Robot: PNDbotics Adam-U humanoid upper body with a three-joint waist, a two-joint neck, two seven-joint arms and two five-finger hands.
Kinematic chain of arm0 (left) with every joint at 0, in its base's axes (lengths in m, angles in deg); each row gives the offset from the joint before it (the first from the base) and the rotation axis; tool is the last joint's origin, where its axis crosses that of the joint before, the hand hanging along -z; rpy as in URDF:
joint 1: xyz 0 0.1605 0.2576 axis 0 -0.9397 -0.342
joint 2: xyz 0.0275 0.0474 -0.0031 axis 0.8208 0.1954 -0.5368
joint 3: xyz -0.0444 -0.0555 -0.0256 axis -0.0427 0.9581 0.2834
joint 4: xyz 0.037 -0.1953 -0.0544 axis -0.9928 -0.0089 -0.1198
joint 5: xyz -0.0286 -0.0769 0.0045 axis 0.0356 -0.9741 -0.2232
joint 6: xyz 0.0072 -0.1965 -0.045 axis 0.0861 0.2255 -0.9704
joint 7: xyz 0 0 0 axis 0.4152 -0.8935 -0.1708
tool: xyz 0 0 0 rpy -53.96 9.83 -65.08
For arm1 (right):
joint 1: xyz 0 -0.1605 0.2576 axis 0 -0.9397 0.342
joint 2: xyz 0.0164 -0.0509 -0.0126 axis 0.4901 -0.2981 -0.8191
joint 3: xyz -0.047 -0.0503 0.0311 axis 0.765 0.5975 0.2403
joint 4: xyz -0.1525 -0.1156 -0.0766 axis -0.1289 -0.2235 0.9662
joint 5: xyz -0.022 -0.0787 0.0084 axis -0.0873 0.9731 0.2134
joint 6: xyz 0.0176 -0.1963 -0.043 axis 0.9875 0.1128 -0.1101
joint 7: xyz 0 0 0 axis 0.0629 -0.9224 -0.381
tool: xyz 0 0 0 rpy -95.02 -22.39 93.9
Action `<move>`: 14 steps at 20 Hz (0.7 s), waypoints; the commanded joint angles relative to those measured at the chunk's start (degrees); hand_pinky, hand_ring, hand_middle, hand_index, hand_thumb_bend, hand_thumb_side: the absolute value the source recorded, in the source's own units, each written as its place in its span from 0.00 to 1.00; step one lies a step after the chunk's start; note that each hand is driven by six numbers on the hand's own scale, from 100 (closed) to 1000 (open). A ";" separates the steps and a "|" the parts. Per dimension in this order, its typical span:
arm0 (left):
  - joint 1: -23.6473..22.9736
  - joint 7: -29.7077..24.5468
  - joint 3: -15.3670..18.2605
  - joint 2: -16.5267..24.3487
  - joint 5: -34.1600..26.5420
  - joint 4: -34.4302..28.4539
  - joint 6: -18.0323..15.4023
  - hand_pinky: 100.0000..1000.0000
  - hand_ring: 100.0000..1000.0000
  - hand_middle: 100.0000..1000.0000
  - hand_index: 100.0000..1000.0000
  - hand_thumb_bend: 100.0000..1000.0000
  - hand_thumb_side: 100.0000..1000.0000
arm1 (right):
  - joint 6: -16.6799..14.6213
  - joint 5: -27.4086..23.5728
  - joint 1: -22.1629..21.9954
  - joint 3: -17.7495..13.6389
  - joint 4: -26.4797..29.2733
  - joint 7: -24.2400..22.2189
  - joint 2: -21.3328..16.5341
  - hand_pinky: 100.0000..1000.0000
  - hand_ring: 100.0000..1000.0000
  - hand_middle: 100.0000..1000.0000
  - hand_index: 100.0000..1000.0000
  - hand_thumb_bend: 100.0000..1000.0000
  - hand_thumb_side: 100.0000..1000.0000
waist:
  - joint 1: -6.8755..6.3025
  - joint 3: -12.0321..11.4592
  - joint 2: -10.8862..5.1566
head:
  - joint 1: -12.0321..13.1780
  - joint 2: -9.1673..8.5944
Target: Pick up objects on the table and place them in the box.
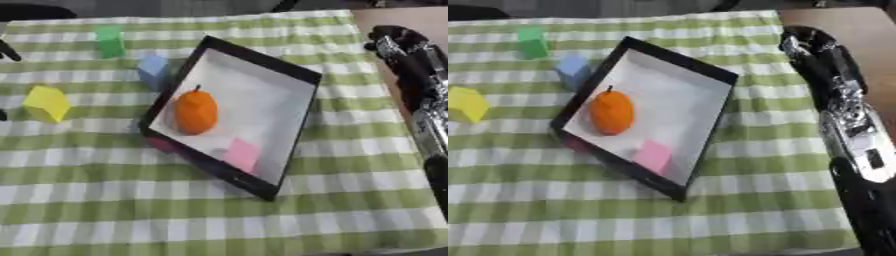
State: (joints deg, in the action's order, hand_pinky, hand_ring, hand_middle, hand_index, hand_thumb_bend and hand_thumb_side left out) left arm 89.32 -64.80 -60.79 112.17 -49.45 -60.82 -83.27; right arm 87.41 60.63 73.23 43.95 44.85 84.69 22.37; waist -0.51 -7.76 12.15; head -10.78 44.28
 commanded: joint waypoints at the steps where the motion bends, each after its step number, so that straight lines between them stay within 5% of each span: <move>1: 1.97 -0.32 -0.49 2.17 0.60 0.43 -0.83 0.85 0.86 0.79 0.80 0.64 0.00 | 0.01 0.41 0.75 0.04 0.97 -0.20 -1.15 0.96 0.75 0.70 0.71 0.03 0.39 | 0.70 0.93 0.60 | 1.38 -0.16; 14: 3.33 -2.71 -1.78 -1.37 6.81 6.63 -7.35 0.85 0.85 0.80 0.79 0.57 0.00 | 0.37 0.58 1.33 0.36 0.91 -0.63 -0.62 0.96 0.75 0.70 0.71 0.02 0.40 | 0.68 2.08 1.86 | 2.29 -0.16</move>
State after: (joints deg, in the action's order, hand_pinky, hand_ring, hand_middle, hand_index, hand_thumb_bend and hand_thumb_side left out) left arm 91.35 -67.27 -62.80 109.84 -43.15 -54.05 -89.60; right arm 87.86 61.11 73.80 44.62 44.84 84.22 22.52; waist -0.50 -5.67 13.80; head -8.74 44.28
